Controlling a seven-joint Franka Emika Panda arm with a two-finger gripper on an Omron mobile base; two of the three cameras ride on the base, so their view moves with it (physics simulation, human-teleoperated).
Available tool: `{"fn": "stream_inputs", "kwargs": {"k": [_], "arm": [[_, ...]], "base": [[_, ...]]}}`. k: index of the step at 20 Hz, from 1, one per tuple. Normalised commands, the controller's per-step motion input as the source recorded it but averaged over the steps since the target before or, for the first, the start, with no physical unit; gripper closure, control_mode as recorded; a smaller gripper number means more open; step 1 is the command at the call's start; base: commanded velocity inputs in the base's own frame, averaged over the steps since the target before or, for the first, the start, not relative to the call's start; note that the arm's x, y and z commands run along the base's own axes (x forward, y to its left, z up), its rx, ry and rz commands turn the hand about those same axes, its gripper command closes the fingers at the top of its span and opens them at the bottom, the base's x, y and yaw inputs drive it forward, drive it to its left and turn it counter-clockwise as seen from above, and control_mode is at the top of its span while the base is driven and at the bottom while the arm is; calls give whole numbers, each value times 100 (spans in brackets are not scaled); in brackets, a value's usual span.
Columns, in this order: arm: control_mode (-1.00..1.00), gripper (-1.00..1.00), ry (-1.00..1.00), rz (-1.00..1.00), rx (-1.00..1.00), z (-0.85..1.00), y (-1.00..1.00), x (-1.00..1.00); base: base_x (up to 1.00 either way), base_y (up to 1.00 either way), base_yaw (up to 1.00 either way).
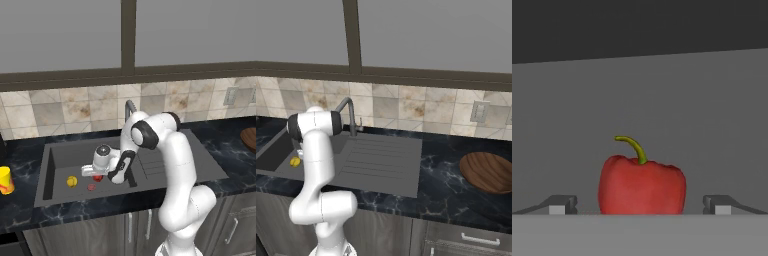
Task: Remove the lemon and bell pepper from the sink. Then move the bowl and cup from the counter to the sink for washing.
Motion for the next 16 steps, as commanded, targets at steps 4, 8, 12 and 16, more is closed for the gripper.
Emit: {"fn": "stream_inputs", "kwargs": {"k": [4, 8, 12, 16], "arm": [[-100, -100, 0, -1, 0, -14, 0, 2], [-100, -100, 0, 0, 0, -13, 0, 3], [-100, -100, 0, 0, 0, -12, 1, 6], [-100, -100, 0, 0, 0, -13, 1, 5]], "base": [[0, 0, 0], [0, 0, 0], [0, 0, 0], [0, 0, 0]]}}
